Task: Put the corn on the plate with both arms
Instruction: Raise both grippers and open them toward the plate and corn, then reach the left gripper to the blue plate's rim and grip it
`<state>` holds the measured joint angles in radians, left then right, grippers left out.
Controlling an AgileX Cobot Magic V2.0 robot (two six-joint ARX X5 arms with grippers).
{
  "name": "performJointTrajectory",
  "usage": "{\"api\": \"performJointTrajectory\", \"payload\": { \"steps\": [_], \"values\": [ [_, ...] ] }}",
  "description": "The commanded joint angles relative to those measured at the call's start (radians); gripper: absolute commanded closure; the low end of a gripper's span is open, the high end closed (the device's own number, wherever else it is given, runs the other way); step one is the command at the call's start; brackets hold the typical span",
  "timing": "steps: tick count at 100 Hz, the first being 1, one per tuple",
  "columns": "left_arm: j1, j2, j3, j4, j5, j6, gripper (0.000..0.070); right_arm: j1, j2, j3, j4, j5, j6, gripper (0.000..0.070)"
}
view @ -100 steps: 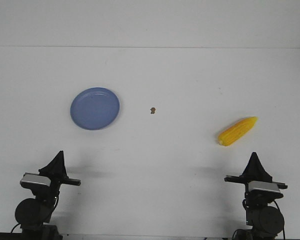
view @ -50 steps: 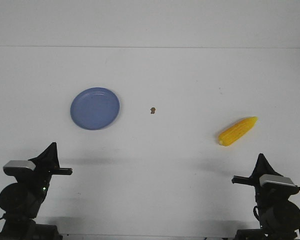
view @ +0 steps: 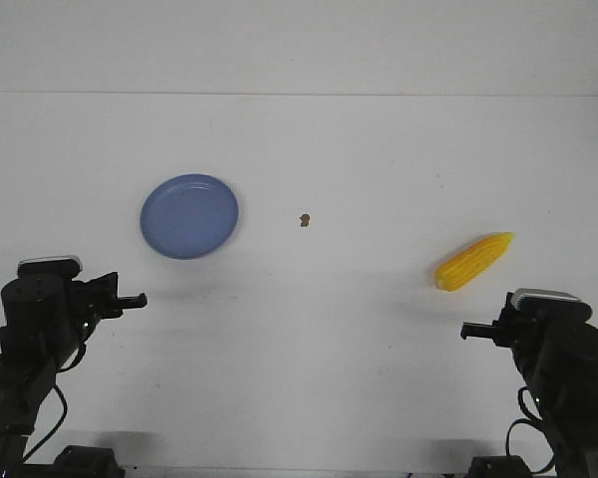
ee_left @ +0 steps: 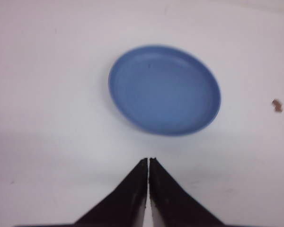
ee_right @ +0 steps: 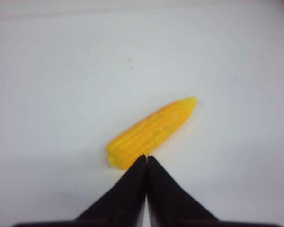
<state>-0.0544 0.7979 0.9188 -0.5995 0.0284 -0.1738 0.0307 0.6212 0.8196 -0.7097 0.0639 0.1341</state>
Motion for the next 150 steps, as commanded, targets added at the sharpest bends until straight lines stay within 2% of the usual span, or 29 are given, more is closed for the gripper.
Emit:
{"api": "performJointTrajectory", "payload": {
  "steps": [1, 31, 36, 43, 50, 53, 56, 77, 86, 93, 121, 150],
  "values": [
    [0.002, 0.021, 0.017, -0.006, -0.002, 0.018, 0.0685, -0.002, 0.023, 0.014, -0.002, -0.004, -0.011, 0.0700],
    [0.002, 0.024, 0.017, -0.005, -0.002, 0.019, 0.0683, -0.002, 0.058, 0.014, -0.006, -0.031, -0.007, 0.0700],
    [0.002, 0.023, 0.017, -0.006, -0.002, 0.017, 0.0672, -0.002, 0.058, 0.014, -0.008, -0.038, -0.007, 0.0662],
    [0.002, 0.023, 0.017, -0.006, -0.002, 0.010, 0.0571, -0.002, 0.058, 0.014, -0.011, -0.040, -0.007, 0.0474],
    [0.002, 0.023, 0.017, -0.005, -0.002, -0.002, 0.0395, -0.002, 0.058, 0.014, -0.014, -0.040, -0.007, 0.0242],
    [0.002, 0.023, 0.017, -0.005, -0.002, -0.003, 0.0345, -0.002, 0.058, 0.014, -0.016, -0.040, -0.007, 0.0177],
    [0.002, 0.023, 0.017, -0.007, -0.002, -0.004, 0.0316, -0.002, 0.058, 0.014, -0.017, -0.039, -0.007, 0.0150],
    [0.002, 0.031, 0.017, 0.005, -0.002, -0.004, 0.0309, -0.002, 0.058, 0.014, -0.016, -0.039, -0.007, 0.0149],
    [0.004, 0.071, 0.020, 0.044, -0.002, -0.006, 0.0228, -0.002, 0.058, 0.014, -0.016, -0.039, -0.007, 0.0149],
    [0.013, 0.134, 0.031, 0.077, -0.002, -0.023, 0.0221, -0.002, 0.059, 0.014, -0.016, -0.039, -0.007, 0.0149],
    [0.062, 0.564, 0.234, 0.141, -0.002, -0.031, 0.0226, -0.002, 0.059, 0.014, -0.016, -0.039, -0.007, 0.0149],
    [0.081, 0.968, 0.540, 0.050, -0.002, -0.019, 0.0225, -0.002, 0.058, 0.014, -0.017, -0.039, -0.007, 0.0149]
  ]
}}
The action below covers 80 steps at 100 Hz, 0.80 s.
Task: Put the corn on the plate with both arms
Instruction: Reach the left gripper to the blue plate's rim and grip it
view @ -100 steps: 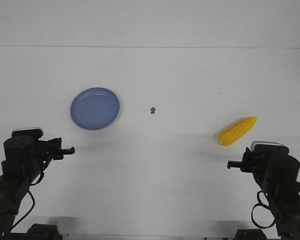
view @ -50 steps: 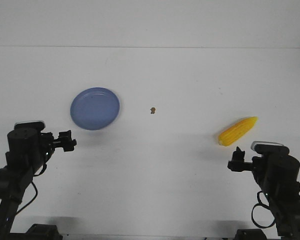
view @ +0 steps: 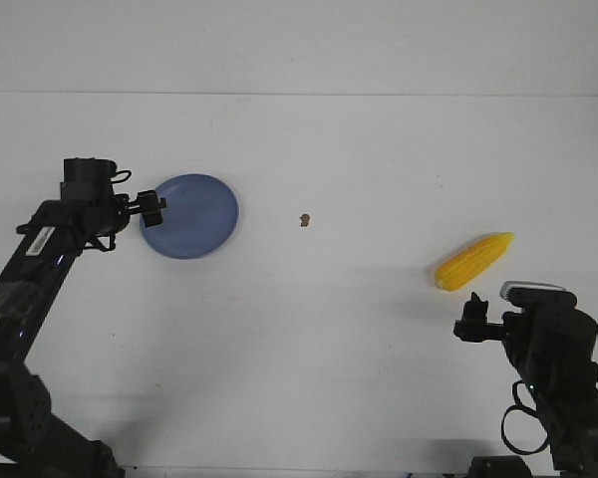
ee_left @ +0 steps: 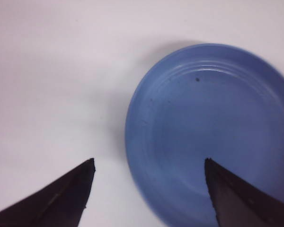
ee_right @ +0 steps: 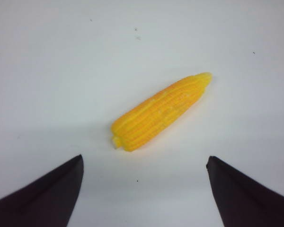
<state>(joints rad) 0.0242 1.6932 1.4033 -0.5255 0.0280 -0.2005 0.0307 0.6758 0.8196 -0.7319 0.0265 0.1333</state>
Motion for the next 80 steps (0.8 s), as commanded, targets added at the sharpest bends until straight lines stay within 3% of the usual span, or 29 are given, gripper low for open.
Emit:
{"api": "performJointTrajectory", "payload": {
  "steps": [1, 28, 80],
  "values": [
    [0.002, 0.078, 0.058, -0.025, -0.002, 0.008, 0.0225, -0.002, 0.004, 0.014, 0.005, -0.002, -0.006, 0.0149],
    [0.012, 0.220, 0.103, -0.029, -0.002, 0.008, 0.0225, -0.002, 0.004, 0.014, 0.004, -0.002, -0.006, 0.0149],
    [0.016, 0.270, 0.103, -0.026, -0.002, 0.008, 0.0226, -0.002, 0.004, 0.014, -0.005, -0.002, -0.006, 0.0149]
  ]
}}
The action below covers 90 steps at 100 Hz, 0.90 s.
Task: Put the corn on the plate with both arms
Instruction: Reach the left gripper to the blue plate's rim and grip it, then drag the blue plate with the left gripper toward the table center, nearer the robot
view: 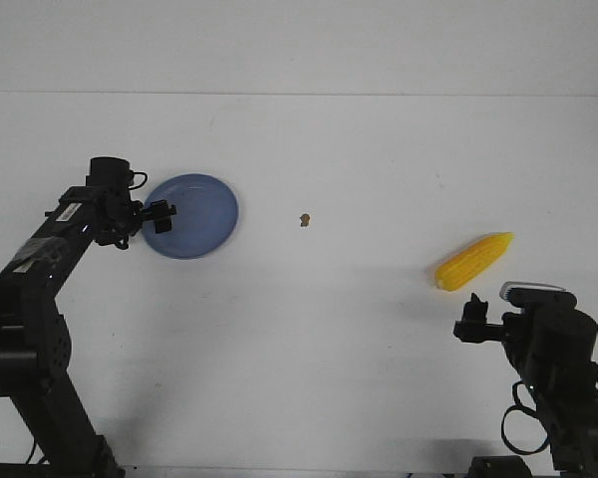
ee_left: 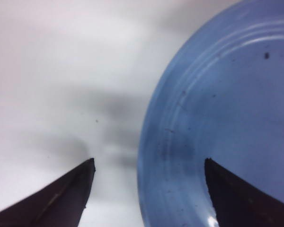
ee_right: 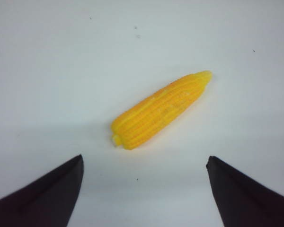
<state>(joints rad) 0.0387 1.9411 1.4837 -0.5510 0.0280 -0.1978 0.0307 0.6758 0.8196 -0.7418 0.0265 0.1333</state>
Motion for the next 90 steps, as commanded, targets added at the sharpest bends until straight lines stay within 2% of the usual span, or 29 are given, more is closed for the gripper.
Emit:
{"api": "performJointTrajectory", "payload": {
  "steps": [1, 11, 18, 19, 26, 34, 51, 72, 90],
  "values": [
    [0.002, 0.022, 0.022, 0.000, -0.002, 0.005, 0.0226, -0.002, 0.004, 0.014, 0.004, -0.002, -0.006, 0.0149],
    [0.001, 0.022, 0.022, -0.001, -0.002, 0.005, 0.0270, -0.002, 0.004, 0.014, 0.000, -0.002, -0.006, 0.0149],
    [0.001, 0.023, 0.022, -0.001, -0.002, 0.006, 0.0391, -0.002, 0.004, 0.014, -0.001, -0.002, -0.006, 0.0149],
    [0.001, 0.023, 0.022, -0.001, -0.002, 0.006, 0.0428, -0.002, 0.004, 0.014, -0.001, -0.002, -0.006, 0.0149],
    [0.002, 0.023, 0.022, -0.001, -0.002, 0.013, 0.0569, -0.002, 0.004, 0.014, -0.001, -0.002, -0.006, 0.0149],
    [0.002, 0.023, 0.022, -0.001, -0.002, 0.021, 0.0700, -0.002, 0.004, 0.014, -0.001, -0.002, -0.006, 0.0149],
    [0.003, 0.017, 0.023, 0.003, 0.015, 0.021, 0.0695, -0.002, 0.004, 0.014, -0.001, -0.002, -0.006, 0.0149],
    [0.021, -0.052, 0.023, 0.007, 0.239, 0.011, 0.0695, -0.002, 0.004, 0.014, -0.001, -0.002, -0.006, 0.0149],
    [0.022, -0.150, 0.022, -0.003, 0.316, -0.001, 0.0695, -0.002, 0.004, 0.014, 0.000, -0.002, -0.006, 0.0149]
  ]
}}
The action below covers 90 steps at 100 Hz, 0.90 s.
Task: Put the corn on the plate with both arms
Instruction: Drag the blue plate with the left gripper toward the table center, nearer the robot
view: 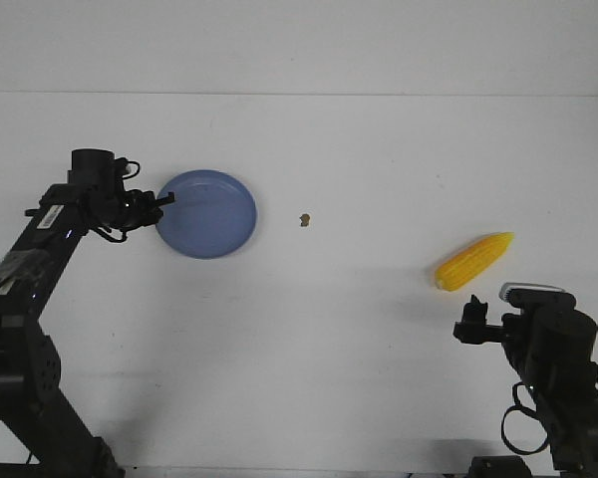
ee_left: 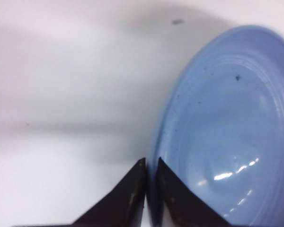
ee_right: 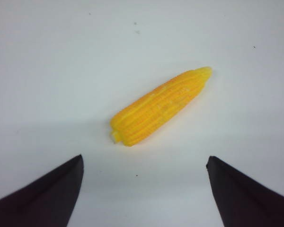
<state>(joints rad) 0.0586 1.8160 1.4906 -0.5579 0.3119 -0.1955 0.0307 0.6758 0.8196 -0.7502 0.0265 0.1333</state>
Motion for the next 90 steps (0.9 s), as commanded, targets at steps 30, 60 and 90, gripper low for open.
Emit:
{"api": "performJointTrajectory", "payload": {
  "steps": [30, 60, 90],
  "values": [
    [-0.051, -0.167, -0.058, -0.047, 0.135, 0.003, 0.0696, -0.002, 0.004, 0.014, 0.010, -0.001, -0.006, 0.0149],
    [-0.221, -0.330, -0.335, 0.049, 0.172, -0.008, 0.0695, -0.002, 0.005, 0.014, 0.016, -0.001, -0.006, 0.0149],
    [-0.359, -0.390, -0.537, 0.128, 0.172, -0.020, 0.0695, -0.002, 0.005, 0.014, 0.017, -0.001, -0.006, 0.0149]
  ]
}}
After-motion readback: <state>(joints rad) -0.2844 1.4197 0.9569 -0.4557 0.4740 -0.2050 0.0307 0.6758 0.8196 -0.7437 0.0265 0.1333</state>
